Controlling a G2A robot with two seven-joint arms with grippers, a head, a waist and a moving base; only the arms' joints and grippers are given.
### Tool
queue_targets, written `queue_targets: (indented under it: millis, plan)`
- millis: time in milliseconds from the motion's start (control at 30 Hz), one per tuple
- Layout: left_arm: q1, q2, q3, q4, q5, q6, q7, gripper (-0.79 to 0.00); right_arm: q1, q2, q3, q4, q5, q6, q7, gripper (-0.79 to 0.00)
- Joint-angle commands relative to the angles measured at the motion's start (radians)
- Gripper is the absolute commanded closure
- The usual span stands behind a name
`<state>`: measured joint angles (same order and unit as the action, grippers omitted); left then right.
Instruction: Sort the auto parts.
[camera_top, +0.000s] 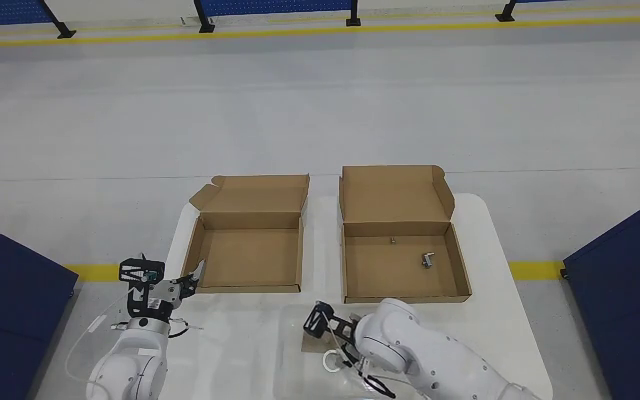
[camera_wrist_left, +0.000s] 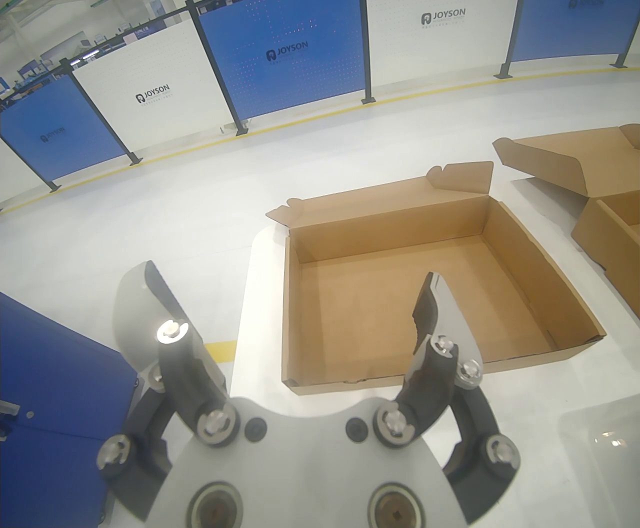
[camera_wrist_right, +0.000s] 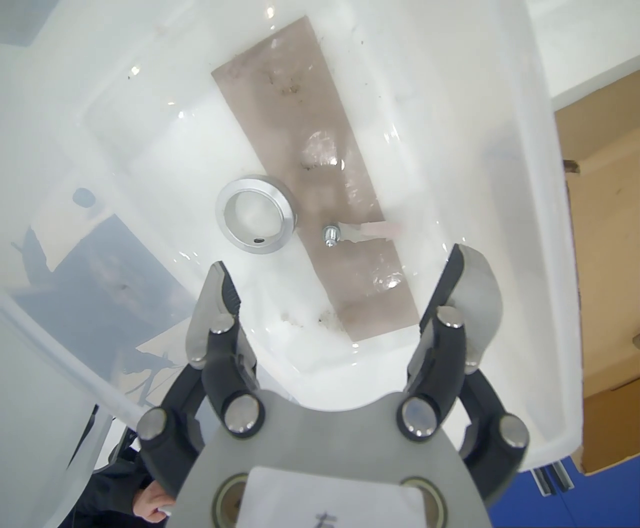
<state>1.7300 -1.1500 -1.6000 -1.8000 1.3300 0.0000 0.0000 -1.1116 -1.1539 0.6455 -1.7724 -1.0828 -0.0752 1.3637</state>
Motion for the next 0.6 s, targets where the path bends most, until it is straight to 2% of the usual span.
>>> queue_targets:
  millis: [0, 100, 467, 567]
  plan:
    - [0.000, 0.000, 0.000, 0.000, 0.000, 0.000, 0.000, -0.785, 0.004, -0.003, -0.001, 0.007, 0.006, 0.000, 0.001, -0.326]
    - [0.000, 0.000, 0.000, 0.000, 0.000, 0.000, 0.000, -0.785, 0.010, -0.008, -0.005, 0.023, 0.008, 0.002, 0.000, -0.286]
    - [0.000, 0.000, 0.000, 0.000, 0.000, 0.000, 0.000, -0.785, 0.031, -0.027, -0.016, 0.091, 0.033, -0.005, -0.021, -0.262]
    - [0.000, 0.000, 0.000, 0.000, 0.000, 0.000, 0.000, -0.785, 0.037, -0.033, -0.020, 0.106, 0.039, -0.010, -0.024, -0.222]
